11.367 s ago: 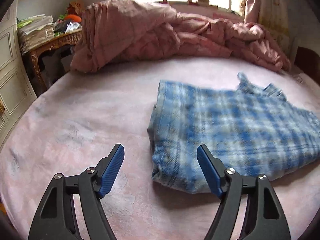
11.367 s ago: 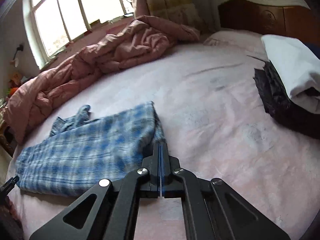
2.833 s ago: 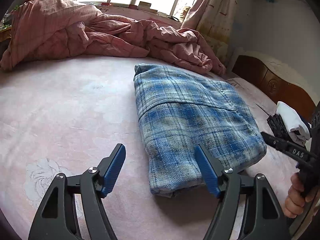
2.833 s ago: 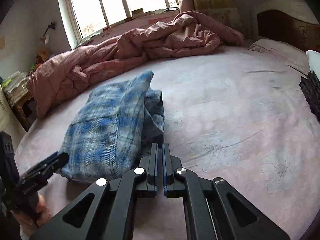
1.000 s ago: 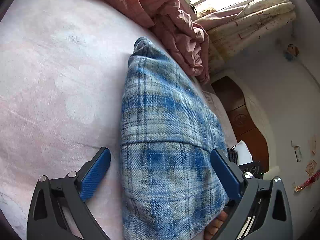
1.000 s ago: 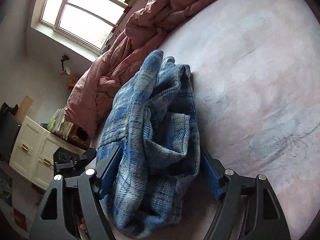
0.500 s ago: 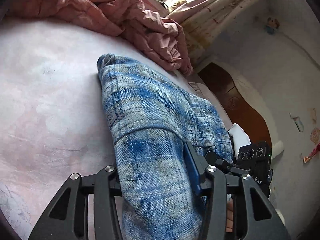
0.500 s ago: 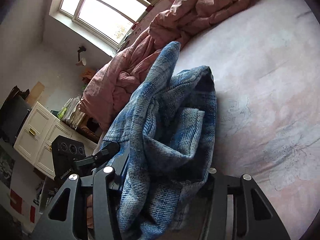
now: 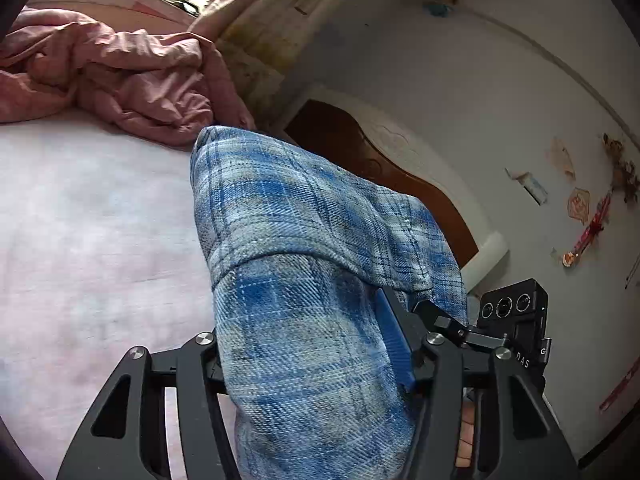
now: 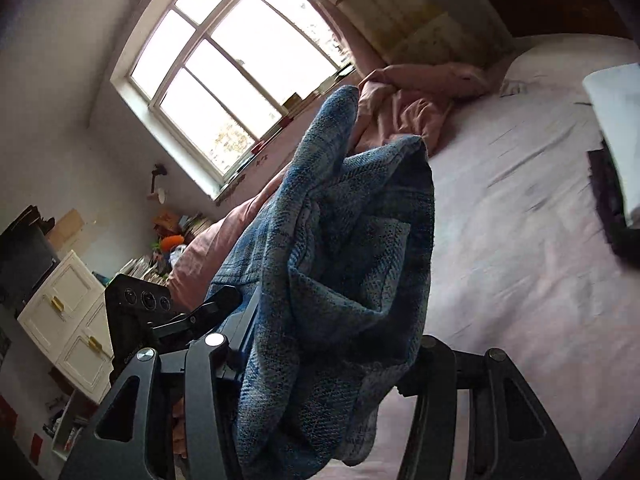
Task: Fold large clothes
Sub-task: 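Lift the folded shirt with both grippers and carry it onto the clothes stack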
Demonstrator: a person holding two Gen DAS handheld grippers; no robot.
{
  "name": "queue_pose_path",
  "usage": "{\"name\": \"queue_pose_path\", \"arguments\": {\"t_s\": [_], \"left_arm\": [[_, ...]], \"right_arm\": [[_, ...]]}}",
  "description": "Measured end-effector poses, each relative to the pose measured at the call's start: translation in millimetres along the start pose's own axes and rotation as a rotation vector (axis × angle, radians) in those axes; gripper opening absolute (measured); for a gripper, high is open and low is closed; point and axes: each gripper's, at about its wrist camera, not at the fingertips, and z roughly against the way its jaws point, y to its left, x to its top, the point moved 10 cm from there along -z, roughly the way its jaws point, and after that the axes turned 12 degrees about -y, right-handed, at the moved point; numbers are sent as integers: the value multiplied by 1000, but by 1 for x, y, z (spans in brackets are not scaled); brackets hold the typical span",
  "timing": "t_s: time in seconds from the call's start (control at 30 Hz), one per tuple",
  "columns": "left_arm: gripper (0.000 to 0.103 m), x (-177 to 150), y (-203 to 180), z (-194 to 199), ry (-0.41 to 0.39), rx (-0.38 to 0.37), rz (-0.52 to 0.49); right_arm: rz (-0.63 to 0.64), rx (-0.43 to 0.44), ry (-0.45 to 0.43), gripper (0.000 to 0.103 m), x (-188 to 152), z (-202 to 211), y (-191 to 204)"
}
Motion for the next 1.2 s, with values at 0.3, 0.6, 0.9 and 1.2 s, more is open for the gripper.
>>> {"name": "queue_pose_path", "arguments": {"t_s": [0.3,0.6,0.9,1.2], "left_arm": [[57,-16,-132,-192,134,-226,-51],[59,-78,-162,-339,290,-248,-6],[85,-50,-103,-320,159,-113,-80],[85,6,-77,-194,-18,-24,-288]], "right_arm": [[22,-246,-204,55,142,127,-119],[-49,-489,-333,56,216,180,-257],[-16,-703,-376,69,203,192,-319],[358,-920,-485,82,179,225,-196]]}}
